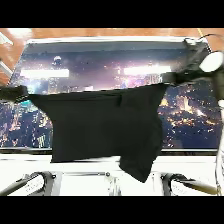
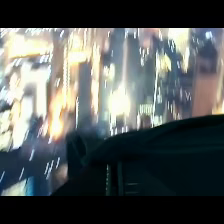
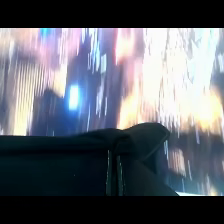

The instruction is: Fold the shirts.

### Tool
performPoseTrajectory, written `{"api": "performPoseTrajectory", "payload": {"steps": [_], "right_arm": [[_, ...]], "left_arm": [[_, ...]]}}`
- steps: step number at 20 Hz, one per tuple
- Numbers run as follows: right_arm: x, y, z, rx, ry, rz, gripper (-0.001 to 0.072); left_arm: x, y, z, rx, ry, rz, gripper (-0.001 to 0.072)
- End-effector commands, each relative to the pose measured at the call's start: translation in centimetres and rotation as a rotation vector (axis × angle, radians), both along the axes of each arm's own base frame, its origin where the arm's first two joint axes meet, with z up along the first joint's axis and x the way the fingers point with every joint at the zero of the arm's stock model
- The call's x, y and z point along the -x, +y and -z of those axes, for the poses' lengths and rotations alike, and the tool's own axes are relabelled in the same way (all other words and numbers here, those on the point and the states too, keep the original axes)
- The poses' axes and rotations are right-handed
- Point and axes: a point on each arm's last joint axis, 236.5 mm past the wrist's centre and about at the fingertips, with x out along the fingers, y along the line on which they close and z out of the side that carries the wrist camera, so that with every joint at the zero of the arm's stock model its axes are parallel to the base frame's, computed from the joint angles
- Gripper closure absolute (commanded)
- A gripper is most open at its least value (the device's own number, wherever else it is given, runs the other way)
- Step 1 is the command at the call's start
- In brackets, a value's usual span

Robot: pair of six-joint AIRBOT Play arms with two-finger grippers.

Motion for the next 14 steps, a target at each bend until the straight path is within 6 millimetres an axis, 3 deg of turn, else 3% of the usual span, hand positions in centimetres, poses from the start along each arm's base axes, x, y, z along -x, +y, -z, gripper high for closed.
{"api": "performPoseTrajectory", "payload": {"steps": [1,4,7,11,14], "right_arm": [[-8.5,0.8,3.1,-0.075,-0.216,0.126,0.0648],[-11.0,-0.7,2.7,-0.079,-0.321,0.176,0.0648],[-11.6,-1.3,4.5,-0.09,-0.3,0.207,0.0649],[-10.9,-0.8,9.0,-0.105,-0.188,0.212,0.0648],[-10.4,-0.6,10.6,-0.102,-0.14,0.209,0.0648]], "left_arm": [[-7.5,-1.1,4.7,0.111,-0.028,-0.034,0.067],[-12.6,-2.4,5.8,0.1,-0.13,-0.047,0.067],[-16.1,-3.4,6.5,0.07,-0.238,-0.072,0.067],[-16.4,-4.5,9.8,0.076,-0.187,-0.061,0.0669],[-15.7,-4.9,11.5,0.086,-0.131,-0.048,0.0669]]}}
